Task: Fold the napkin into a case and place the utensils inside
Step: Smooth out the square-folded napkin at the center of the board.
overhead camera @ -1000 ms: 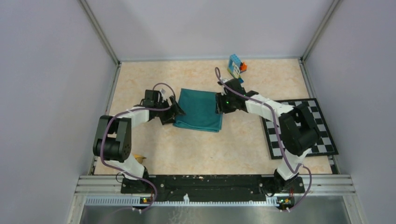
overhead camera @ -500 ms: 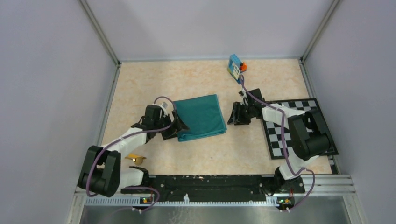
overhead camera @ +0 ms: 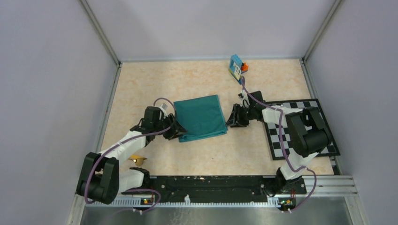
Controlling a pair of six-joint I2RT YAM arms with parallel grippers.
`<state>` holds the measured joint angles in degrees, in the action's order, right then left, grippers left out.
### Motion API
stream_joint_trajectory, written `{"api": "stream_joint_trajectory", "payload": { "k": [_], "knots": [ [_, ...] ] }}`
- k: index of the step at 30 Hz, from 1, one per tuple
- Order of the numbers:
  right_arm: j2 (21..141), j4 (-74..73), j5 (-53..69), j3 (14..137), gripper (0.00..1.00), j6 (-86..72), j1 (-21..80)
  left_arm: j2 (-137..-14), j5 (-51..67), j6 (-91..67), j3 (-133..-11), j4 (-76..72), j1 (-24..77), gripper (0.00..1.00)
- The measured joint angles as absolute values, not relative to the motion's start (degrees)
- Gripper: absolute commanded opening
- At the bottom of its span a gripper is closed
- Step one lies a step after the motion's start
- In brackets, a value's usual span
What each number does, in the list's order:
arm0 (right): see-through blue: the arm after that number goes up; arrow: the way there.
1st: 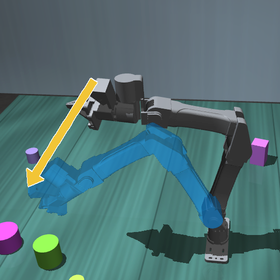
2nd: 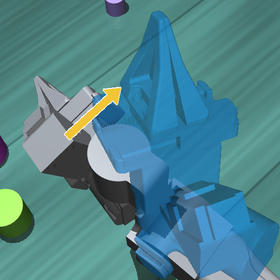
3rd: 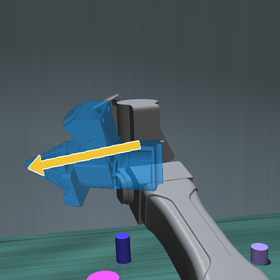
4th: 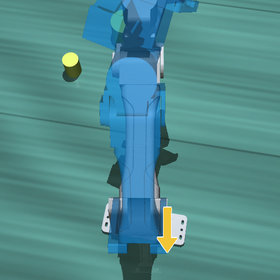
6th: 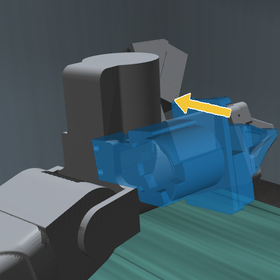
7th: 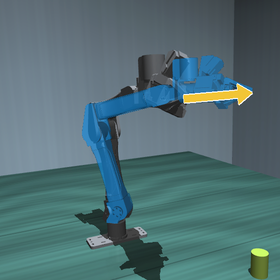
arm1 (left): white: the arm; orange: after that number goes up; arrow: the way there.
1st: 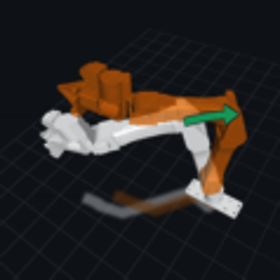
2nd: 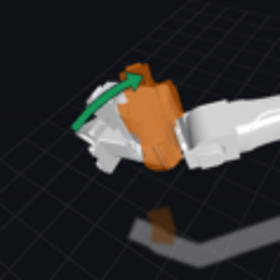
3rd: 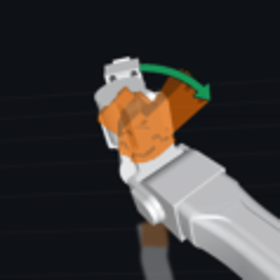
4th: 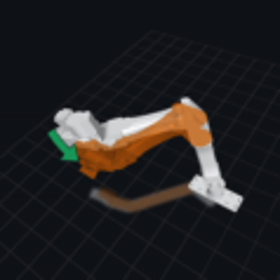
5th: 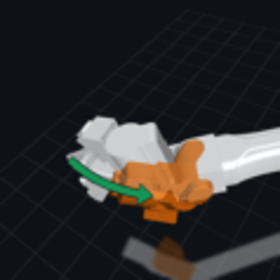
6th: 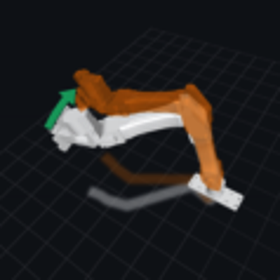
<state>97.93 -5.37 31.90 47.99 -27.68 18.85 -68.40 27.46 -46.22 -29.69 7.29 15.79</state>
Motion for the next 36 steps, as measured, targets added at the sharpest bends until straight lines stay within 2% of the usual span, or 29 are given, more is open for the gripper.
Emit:
{"api": "stream_joint_trajectory", "payload": {
  "k": [3, 7, 18, 27, 33, 36],
  "knots": [
    [98.04, -5.26, 32.12, 47.99, 0.41, -27.66, 18.83, -68.88, 27.38, -46.26, -29.43, 7.42, 15.79, 0.5],
    [98.13, -5.1, 32.23, 47.99, 0.41, -27.66, 18.83, -68.77, 26.57, -46.37, -28.8, 7.68, 15.79, 0.51],
    [98.7, -4.03, 32.91, 47.99, 0.4, -27.66, 18.85, -69.95, 26.3, -46.83, -26.06, 5.61, 15.79, 0.39],
    [98.74, -3.86, 32.88, 47.99, 0.4, -27.68, 18.98, -72.4, 26.09, -46.74, -26.04, 3.66, 15.79, 0.4],
    [98.83, -3.7, 32.97, 47.99, 0.4, -27.7, 19.0, -72.82, 26.13, -46.41, -26.04, 3.27, 15.79, 0.21],
    [99.02, -3.2, 33.26, 47.99, 0.41, -27.75, 19.0, -72.82, 26.15, -46.09, -26.04, 3.22, 15.79, 0.16]
  ]
}}
